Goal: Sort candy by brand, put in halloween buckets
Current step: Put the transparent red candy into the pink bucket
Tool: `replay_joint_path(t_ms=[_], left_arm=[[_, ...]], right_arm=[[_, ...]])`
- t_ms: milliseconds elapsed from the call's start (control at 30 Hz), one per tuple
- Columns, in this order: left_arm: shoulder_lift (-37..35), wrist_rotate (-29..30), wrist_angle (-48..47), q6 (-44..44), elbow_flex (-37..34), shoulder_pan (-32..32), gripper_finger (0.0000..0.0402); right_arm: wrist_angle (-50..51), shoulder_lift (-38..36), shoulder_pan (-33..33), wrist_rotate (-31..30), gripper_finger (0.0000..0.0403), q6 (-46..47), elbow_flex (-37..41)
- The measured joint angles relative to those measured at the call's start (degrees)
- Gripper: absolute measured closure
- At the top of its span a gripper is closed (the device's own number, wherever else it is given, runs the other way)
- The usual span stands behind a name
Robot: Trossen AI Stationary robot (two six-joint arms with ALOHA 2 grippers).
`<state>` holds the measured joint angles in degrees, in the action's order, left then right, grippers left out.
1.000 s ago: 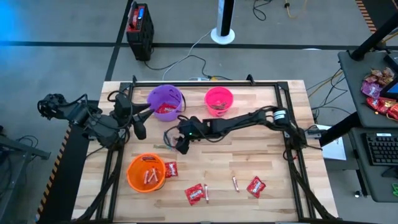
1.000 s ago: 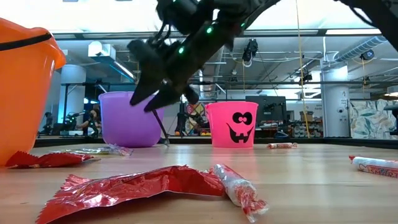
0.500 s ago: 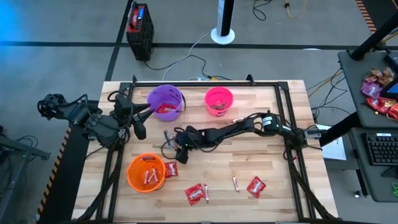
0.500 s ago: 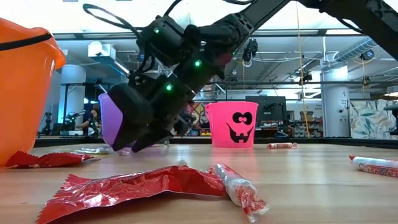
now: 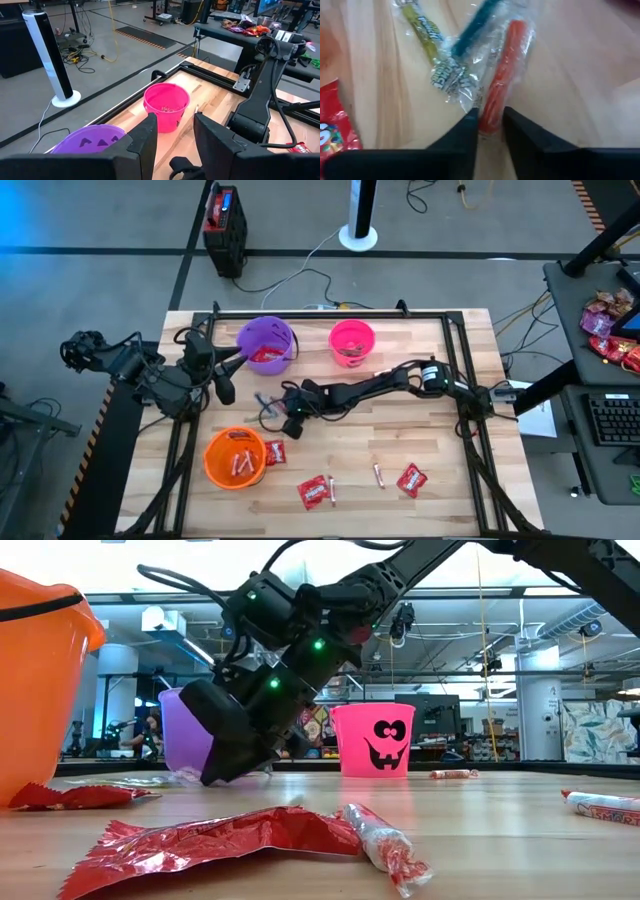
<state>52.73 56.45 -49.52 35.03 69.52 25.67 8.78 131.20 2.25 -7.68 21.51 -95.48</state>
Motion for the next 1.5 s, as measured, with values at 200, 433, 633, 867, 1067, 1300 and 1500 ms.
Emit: replay_joint_path(t_ms=[200,433,633,867,1067,1300,1500], left_arm=[[0.00,0.00,-0.13,0.00,0.00,0.00,0.0290],[0.00,-0.02,-1.14,0.00,0.00,0.00,0.0290],[-0.15,-3.37,-2.75,0.00,0.00,-0.04,0.0290],[-0.12,-18.17,-6.61,0.10,0.00,-0.02,0.0290],[0.59,-20.69,-7.54,0.07,0.00,-0.02,0.0290],[0.98,-18.12,-7.19,-0.02,0.00,-0.87,0.0290],[1.53,-18.06,-2.31,-0.28,0.00,-3.24,0.0290]], right_arm=[[1.22,-0.61,-0.04,0.31,0.0386,-0.32,0.12],[8.79,-6.03,0.01,1.08,0.0392,-2.64,0.59],[20.81,-16.99,-0.16,0.99,0.0393,-3.17,0.42],[35.46,-31.16,-2.99,0.48,0.0394,-3.07,0.39],[45.83,-37.24,-9.59,2.04,0.0394,-6.27,0.51],[52.89,-37.75,-17.76,-0.09,0.0394,-11.98,0.97],[53.54,-37.17,-24.39,0.06,0.0394,-16.42,3.35]])
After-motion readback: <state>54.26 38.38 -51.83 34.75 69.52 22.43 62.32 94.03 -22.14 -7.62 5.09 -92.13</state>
